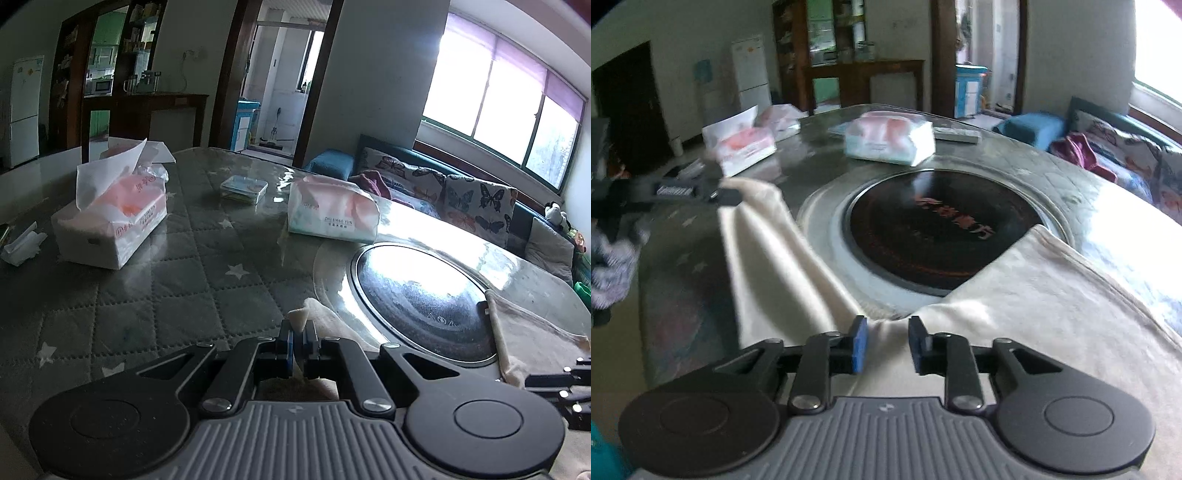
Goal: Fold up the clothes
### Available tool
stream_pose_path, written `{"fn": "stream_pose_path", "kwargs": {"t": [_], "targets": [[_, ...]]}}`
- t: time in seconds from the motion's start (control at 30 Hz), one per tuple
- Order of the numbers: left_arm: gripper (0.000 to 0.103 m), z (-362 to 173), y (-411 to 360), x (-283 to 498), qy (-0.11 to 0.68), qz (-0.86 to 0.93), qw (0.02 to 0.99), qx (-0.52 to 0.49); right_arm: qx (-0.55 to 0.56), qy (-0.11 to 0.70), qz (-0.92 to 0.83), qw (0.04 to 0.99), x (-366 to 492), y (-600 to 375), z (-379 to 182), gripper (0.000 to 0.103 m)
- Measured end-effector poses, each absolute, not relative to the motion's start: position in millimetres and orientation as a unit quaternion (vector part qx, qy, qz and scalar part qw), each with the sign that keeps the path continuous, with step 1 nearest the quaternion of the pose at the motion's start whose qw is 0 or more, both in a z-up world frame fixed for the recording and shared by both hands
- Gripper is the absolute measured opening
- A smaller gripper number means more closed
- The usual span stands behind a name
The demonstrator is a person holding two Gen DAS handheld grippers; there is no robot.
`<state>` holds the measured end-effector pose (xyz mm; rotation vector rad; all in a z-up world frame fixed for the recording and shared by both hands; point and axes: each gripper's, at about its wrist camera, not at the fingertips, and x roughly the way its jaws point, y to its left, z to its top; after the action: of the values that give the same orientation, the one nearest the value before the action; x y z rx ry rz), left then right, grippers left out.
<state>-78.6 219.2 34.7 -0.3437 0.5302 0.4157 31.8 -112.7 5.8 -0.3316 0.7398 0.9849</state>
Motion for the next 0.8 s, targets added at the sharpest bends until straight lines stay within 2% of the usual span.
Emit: {"fn": "stream_pose_path", "kwargs": {"t": [0.07,0.13,0.2,0.67,0.8], "targets": [[0.005,33.6,218.8,-78.1,0.26,0.203,0.929,-0.168,-0.146,0.352,0.461,0.801,37.8,-110.4,1.5,0.026],[0.005,32.4,218.8,-77.5,0.262,0.203,0.928,-0.169,-0.143,0.356,0.467,0.797,39.1,-107.9,-2.2,0.033],[0.005,31.5,218.9,-77.0,0.264,0.204,0.927,-0.17,-0.143,0.355,0.471,0.794,38.7,-106.0,-3.4,0.036],[0.005,35.9,218.5,-78.0,0.257,0.203,0.929,-0.171,-0.122,0.362,0.457,0.803,52.7,-104.1,1.3,0.041],[0.005,45.6,216.3,-77.3,0.244,0.196,0.935,-0.165,-0.176,0.337,0.437,0.815,34.2,-110.4,14.2,0.041]]}}
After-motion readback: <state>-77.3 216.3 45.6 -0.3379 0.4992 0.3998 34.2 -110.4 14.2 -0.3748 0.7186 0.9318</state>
